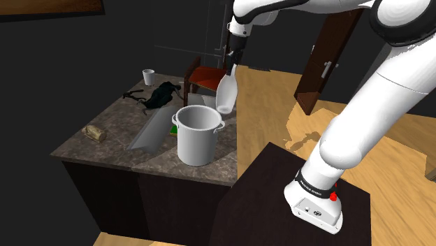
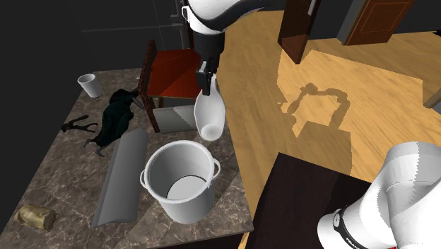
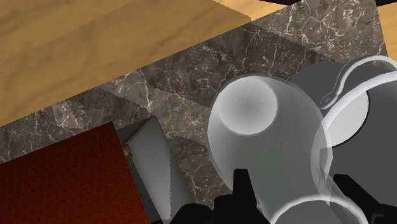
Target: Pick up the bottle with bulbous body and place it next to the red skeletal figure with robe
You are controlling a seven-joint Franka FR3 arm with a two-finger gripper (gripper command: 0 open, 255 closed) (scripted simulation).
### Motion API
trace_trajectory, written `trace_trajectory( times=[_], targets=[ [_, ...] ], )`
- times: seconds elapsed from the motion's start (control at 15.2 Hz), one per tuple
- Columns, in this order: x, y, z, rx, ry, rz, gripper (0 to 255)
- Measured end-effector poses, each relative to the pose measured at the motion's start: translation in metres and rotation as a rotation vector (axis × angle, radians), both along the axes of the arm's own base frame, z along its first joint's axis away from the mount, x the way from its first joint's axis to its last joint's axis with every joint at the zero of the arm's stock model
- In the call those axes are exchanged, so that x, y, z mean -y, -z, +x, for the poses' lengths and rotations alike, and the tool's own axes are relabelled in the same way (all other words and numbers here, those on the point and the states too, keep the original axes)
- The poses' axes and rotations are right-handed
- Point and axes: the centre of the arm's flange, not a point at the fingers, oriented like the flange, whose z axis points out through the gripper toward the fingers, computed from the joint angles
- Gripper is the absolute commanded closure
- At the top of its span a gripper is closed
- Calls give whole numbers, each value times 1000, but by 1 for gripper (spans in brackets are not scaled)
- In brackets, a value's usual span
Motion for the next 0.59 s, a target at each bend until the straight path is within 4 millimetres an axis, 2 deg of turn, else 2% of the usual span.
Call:
trace_trajectory(
  times=[0.59],
  targets=[
    [-1, -48, 0, 0, 0, 0, 255]
  ],
)
